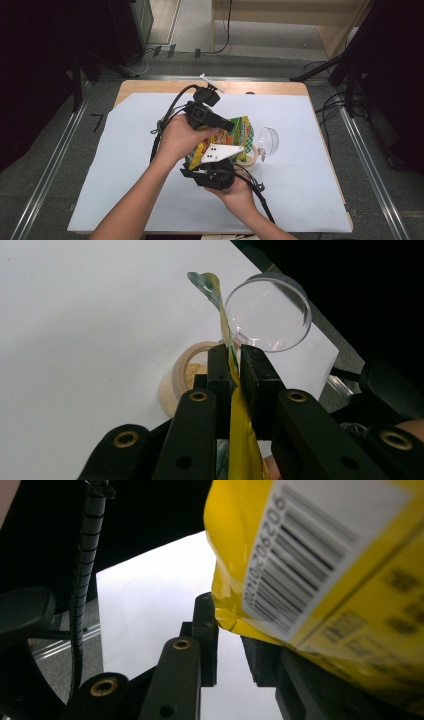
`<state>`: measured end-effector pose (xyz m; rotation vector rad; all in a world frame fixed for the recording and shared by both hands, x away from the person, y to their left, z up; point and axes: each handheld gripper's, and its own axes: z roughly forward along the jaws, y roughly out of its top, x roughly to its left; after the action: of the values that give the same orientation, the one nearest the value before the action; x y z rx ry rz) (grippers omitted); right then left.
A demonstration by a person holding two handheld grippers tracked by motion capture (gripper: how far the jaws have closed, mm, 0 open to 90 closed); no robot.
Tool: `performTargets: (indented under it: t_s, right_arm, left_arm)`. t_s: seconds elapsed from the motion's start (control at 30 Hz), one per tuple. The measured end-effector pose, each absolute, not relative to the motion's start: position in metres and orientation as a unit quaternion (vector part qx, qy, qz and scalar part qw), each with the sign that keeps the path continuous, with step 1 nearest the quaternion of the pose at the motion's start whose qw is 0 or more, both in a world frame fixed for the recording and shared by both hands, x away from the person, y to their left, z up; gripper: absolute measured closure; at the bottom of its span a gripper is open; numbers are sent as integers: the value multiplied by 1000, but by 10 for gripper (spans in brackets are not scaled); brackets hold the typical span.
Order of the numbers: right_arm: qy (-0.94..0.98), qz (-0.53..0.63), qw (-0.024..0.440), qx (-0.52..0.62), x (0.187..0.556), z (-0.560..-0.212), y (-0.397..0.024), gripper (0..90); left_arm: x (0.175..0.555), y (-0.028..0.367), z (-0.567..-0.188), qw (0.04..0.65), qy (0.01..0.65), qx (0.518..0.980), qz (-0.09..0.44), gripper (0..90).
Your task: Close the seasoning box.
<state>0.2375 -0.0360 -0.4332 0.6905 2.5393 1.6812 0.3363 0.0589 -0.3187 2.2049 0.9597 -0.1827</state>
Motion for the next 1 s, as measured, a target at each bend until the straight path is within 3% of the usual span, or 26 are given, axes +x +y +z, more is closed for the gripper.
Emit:
performTargets:
  t_s: [1.0]
  right_arm:
    - [828,525,20,198,230,-452,-29,638]
  left_arm:
    - [320,84,-331,386,354,848,-76,849]
